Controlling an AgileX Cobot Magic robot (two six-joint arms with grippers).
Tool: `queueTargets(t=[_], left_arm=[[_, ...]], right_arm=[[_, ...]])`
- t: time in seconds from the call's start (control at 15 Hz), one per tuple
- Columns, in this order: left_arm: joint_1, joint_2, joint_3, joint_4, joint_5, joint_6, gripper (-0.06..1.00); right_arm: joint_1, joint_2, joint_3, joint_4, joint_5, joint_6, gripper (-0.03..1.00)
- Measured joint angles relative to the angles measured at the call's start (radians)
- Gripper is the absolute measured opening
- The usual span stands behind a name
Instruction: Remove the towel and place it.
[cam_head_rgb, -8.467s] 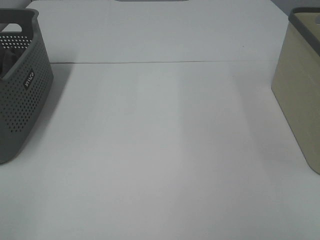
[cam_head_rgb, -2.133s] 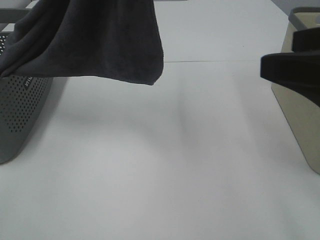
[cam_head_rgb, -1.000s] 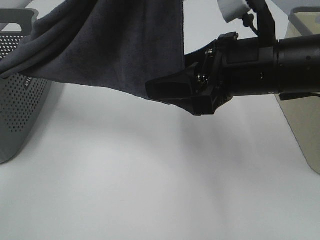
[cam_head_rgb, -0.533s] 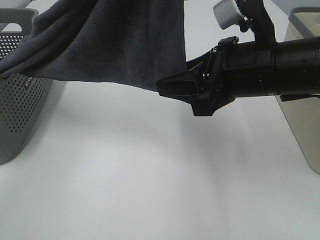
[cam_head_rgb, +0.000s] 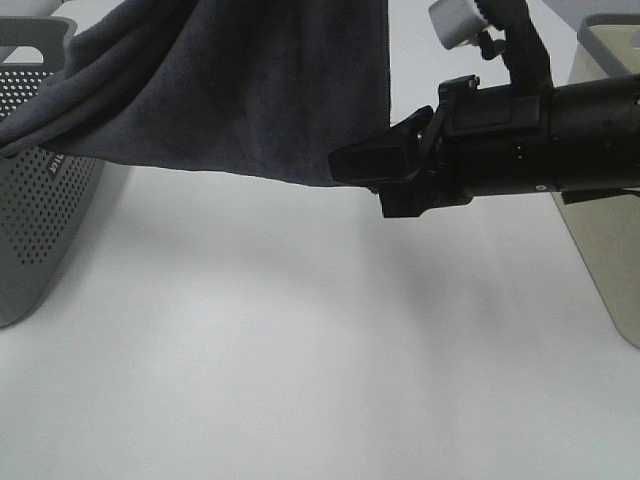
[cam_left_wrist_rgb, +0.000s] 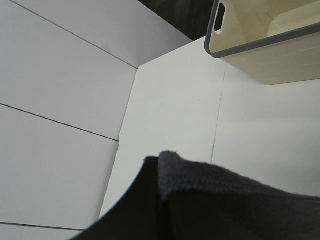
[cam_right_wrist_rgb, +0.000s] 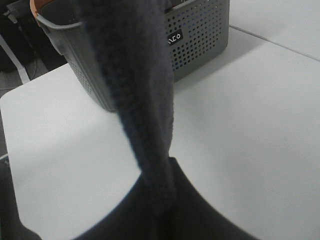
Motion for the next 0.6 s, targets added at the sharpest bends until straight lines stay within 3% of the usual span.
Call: queueTargets(t=[0.13, 0.27, 0.47, 0.6], left_arm=[[0.0, 0.002, 0.0, 0.0, 0.036, -0.044, 0.0], [0.0, 0.015, 0.0, 0.003, 0.095, -0.081, 0.0], [0.0, 0.046, 0.0, 0.053, 0.157, -0.085, 0.0], [0.0, 0.057, 0.0, 0.112, 0.16, -0.087, 0.0]], right_arm=[[0.0, 0.0, -0.003, -0.05, -0.013, 0.139, 0.02], [0.0, -0.013, -0.031, -0.242, -0.043, 0.406, 0.02], [0.0, -0.059, -0.154, -0.773, 0.024, 0.969, 0.02], [0.001, -0.067, -0.281, -1.178, 0.193, 1.349, 0.02]])
